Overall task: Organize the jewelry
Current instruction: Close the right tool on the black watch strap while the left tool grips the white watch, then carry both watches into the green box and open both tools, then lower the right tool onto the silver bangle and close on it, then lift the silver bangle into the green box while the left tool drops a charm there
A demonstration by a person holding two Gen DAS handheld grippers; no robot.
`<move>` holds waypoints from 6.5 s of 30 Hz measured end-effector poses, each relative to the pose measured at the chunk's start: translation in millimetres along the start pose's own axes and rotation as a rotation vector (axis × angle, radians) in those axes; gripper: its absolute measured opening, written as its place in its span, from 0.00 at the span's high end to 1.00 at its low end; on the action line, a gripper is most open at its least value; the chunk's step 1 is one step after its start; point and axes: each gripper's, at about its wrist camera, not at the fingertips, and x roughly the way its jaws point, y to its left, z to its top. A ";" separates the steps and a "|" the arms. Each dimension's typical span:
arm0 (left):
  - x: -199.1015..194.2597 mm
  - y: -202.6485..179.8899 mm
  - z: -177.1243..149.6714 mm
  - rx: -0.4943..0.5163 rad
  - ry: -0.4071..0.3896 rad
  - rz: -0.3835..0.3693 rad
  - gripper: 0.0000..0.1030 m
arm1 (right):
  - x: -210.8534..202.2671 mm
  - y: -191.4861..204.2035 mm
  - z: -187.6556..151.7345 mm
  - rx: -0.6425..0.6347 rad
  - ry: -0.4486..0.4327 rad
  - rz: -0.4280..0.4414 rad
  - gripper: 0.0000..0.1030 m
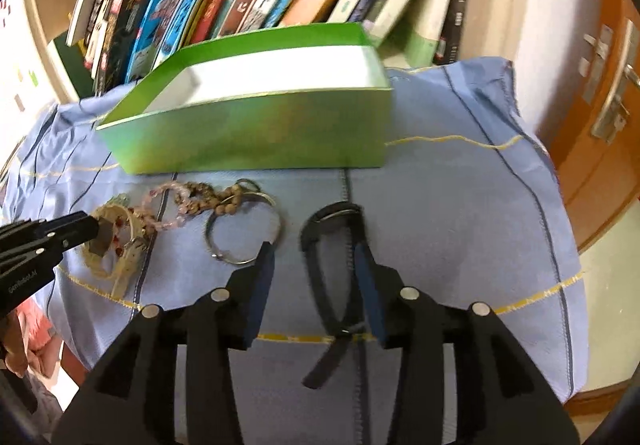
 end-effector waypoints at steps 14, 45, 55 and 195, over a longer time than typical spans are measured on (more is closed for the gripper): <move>15.8 -5.8 -5.5 0.009 0.037 0.077 0.82 | 12.1 15.9 0.1 -0.039 0.030 -0.028 0.98; 34.2 -8.5 140.4 -0.092 -0.170 0.096 0.82 | 30.1 34.3 143.9 0.023 -0.127 -0.022 0.97; -10.6 15.9 82.7 -0.115 -0.213 0.109 0.45 | -36.5 -2.9 92.1 0.089 -0.214 0.005 0.34; 51.3 20.2 123.1 -0.102 -0.092 0.037 0.53 | 9.2 11.0 131.9 0.063 -0.199 -0.087 0.51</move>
